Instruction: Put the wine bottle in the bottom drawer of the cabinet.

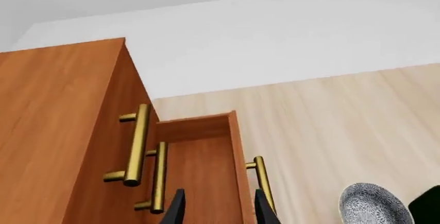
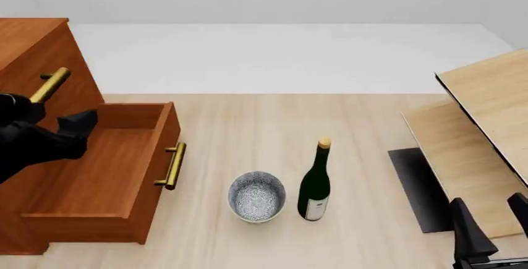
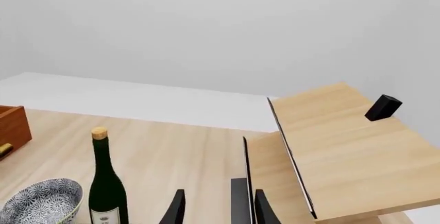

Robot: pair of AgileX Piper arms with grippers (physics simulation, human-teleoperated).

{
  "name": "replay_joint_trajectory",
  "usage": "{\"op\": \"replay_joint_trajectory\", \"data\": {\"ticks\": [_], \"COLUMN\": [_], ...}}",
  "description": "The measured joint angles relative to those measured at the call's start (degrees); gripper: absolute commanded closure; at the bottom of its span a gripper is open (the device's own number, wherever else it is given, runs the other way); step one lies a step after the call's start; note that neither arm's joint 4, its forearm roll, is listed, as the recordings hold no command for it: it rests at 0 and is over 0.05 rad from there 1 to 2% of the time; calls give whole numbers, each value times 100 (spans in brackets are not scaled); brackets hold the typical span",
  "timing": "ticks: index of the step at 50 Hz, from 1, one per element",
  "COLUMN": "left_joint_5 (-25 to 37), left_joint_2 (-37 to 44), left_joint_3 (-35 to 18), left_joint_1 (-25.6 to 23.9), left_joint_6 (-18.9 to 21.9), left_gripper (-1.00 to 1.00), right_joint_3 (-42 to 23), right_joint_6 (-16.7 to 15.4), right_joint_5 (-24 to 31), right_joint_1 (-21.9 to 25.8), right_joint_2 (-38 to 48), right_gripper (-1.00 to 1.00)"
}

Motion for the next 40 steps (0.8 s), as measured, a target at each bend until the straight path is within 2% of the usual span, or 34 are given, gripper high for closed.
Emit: {"op": "replay_joint_trajectory", "data": {"ticks": [17,29,40], "left_joint_5": [1011,1443,1581], "left_joint_2": [1029,1549,1766], "left_joint_3": [-1060,-1411,-1444], "left_joint_1": [-414,-614,-705], "left_joint_6": [-125,-263,-393], "left_gripper": [-100,-100,-100], "right_joint_3": [0,-3,8], "right_joint_6": [-10,-2,21], "right_joint_5": [19,32,46], "right_joint_1": [14,43,74], "right_joint_2": [-2,-4,-2], "right_gripper": [-100,-100,-100]}}
